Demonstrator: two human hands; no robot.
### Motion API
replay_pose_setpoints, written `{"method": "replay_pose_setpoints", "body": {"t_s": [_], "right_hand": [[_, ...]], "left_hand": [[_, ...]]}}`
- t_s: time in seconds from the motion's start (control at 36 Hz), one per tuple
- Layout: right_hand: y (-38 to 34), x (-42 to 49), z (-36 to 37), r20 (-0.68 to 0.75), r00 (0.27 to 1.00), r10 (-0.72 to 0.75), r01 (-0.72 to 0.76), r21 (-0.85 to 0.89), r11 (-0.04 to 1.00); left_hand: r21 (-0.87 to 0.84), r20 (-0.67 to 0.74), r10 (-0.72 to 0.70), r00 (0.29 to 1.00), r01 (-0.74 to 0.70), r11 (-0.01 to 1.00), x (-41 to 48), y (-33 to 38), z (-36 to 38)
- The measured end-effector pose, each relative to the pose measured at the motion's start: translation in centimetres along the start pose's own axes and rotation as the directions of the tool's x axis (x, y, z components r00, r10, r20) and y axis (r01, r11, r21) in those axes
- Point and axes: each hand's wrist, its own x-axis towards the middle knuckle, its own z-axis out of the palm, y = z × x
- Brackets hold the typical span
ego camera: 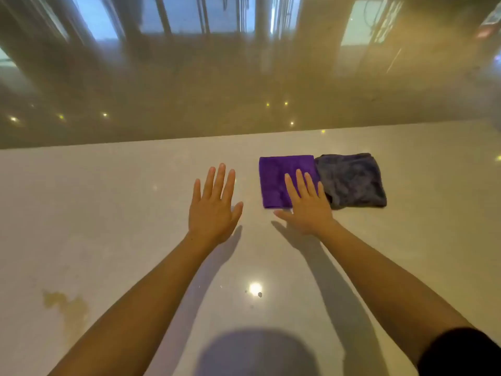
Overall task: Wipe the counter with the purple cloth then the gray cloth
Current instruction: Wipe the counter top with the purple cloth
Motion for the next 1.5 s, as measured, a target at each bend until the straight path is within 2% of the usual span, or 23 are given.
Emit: {"method": "replay_pose_setpoints", "body": {"t_s": [0.28, 0.58, 0.89, 1.39, 1.5], "right_hand": [[0.7, 5.1, 2.0, 0.192, 0.978, -0.076, 0.064, 0.071, 0.995], [1.6, 6.4, 2.5, 0.124, 0.986, -0.114, 0.108, 0.056, 0.993], [1.2, 5.8, 3.0, 0.159, 0.982, -0.106, 0.043, 0.355, 0.934], [-9.0, -4.9, 5.2, 0.177, 0.982, -0.067, -0.016, 0.431, 0.902], [-11.6, -6.3, 5.8, 0.184, 0.983, -0.012, -0.071, 0.437, 0.897]], "left_hand": [[0.014, -0.003, -0.029, 1.000, 0.029, 0.999, 2.1, -1.2, 2.0], [-0.013, -0.005, -0.044, 0.999, 0.044, 0.999, 2.8, -1.2, 4.0], [0.005, -0.027, -0.083, 0.996, 0.083, 0.997, -0.6, -3.6, 3.6], [0.025, -0.007, -0.321, 0.947, 0.321, 0.947, -13.2, -11.3, 1.2], [0.023, 0.001, -0.374, 0.927, 0.374, 0.927, -15.9, -13.6, 0.9]]}}
